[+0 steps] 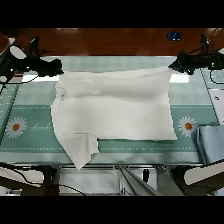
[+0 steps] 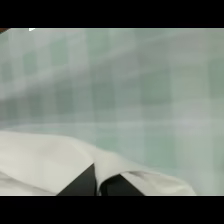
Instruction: Fold the shirts.
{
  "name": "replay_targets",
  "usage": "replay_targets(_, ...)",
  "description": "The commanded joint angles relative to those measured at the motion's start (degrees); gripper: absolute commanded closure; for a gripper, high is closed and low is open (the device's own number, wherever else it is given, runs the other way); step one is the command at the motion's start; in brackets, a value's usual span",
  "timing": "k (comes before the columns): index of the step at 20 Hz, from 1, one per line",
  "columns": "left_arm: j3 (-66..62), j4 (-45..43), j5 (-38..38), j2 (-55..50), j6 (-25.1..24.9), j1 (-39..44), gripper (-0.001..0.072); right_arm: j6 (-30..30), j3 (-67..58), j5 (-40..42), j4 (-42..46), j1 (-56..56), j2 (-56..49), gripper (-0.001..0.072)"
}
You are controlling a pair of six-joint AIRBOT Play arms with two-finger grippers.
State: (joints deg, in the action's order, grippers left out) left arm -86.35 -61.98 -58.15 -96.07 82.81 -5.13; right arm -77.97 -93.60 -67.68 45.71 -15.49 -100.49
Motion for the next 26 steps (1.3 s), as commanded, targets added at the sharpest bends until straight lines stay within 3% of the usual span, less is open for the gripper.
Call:
replay_targets(1,-1.01,-0.87,-15.85,-0.55,-7.23,-1.79,0.069,3.82,-1.25,-12.07,0.5,-1.97,-0.63,0.0691)
replay_targets(3,-0.42,-3.32,-21.73,-0.55,-7.41,-2.1,0.069,4.81,-0.92,-17.9,5.64,-2.21,-0.63,0.0691)
replay_targets(6,4.17,-3.43,-21.88,-0.66,-7.41,-1.42,0.069,4.13,3.54,-17.97,11.54,-1.42,-0.66,0.0691)
replay_targets(15,8.33,-4.2,-24.17,-0.66,-8.85,-1.75,0.0689,2.34,12.07,-15.52,11.34,-1.18,-0.63,0.069)
replay_targets(16,8.33,-4.24,-24.35,-0.66,-8.61,-1.73,0.0635,2.01,12.07,-15.8,11.39,-1.18,-0.63,0.0598)
replay_targets(17,8.26,-4.24,-24.65,-0.63,-7.89,-1.75,0.0383,1.27,12.07,-16.79,11.3,-1.18,-0.63,0.0337)
replay_targets(18,8.15,-4.55,-25.05,-0.5,-6.34,-1.75,0.0202,1.18,12.07,-18.36,11.15,-1.2,-0.52,0.0307)
replay_targets(20,8.22,-5.11,-25.03,0.94,-3.87,-1.66,0.0199,1.33,12.07,-20.61,12.26,-1.27,1.16,0.0308)
replay_targets(22,9.62,-6.27,-24.59,4.48,-4.5,-1.86,0.02,1.49,12.2,-20.22,19.78,-1.27,5.68,0.0308)
replay_targets(24,15.15,-8.83,-21.9,10.6,-5.22,-3.85,0.02,0.37,16.11,-15.82,25.0,-2.93,12.68,0.0307)
replay_targets(26,24.61,-8.11,-18.16,18.6,-7.56,-8.83,0.0201,0.59,25.35,-8.31,21.77,-6.8,21.4,0.0307)
